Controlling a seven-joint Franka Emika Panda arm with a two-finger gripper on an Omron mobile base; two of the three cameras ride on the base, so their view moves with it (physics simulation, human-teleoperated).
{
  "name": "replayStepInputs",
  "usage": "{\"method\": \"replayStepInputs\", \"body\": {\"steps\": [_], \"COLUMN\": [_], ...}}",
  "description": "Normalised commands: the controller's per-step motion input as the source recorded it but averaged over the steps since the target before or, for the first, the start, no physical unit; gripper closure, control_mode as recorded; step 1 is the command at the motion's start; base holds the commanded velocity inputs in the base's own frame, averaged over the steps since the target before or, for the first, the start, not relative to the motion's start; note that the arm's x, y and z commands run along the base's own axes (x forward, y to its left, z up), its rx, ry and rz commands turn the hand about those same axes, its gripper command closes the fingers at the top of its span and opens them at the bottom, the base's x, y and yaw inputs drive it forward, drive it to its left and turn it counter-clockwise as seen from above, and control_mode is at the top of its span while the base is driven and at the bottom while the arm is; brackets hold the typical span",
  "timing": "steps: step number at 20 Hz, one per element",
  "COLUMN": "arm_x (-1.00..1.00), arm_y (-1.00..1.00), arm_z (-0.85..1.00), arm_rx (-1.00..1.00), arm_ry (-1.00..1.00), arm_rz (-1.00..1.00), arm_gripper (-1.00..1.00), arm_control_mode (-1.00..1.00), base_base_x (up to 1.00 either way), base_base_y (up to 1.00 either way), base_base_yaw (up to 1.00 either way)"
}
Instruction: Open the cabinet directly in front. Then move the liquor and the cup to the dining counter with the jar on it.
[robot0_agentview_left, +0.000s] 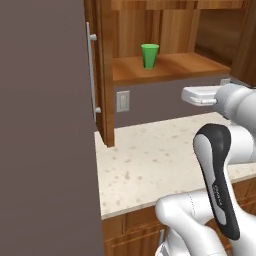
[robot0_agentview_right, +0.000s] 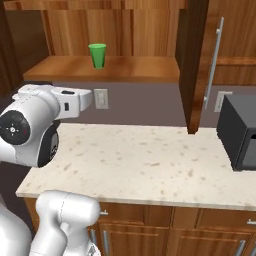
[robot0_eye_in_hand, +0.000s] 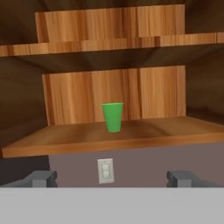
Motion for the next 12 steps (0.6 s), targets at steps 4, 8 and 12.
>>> {"method": "replayStepInputs", "body": {"steps": [4, 8, 12], "arm_x": [0.05, 0.04, 0.23], "arm_y": [-0.11, -0.22, -0.02], "arm_z": [0.32, 0.73, 0.54], "arm_rx": [0.03, 0.03, 0.00], "arm_ry": [0.05, 0.15, 0.28], "arm_rz": [0.00, 0.00, 0.00], "arm_gripper": [-1.00, -1.00, -1.00], "arm_control_mode": [-1.00, -1.00, -1.00], "base_base_x": [0.04, 0.00, 0.00], "base_base_y": [-0.02, 0.00, 0.00], "base_base_yaw": [0.00, 0.00, 0.00]}}
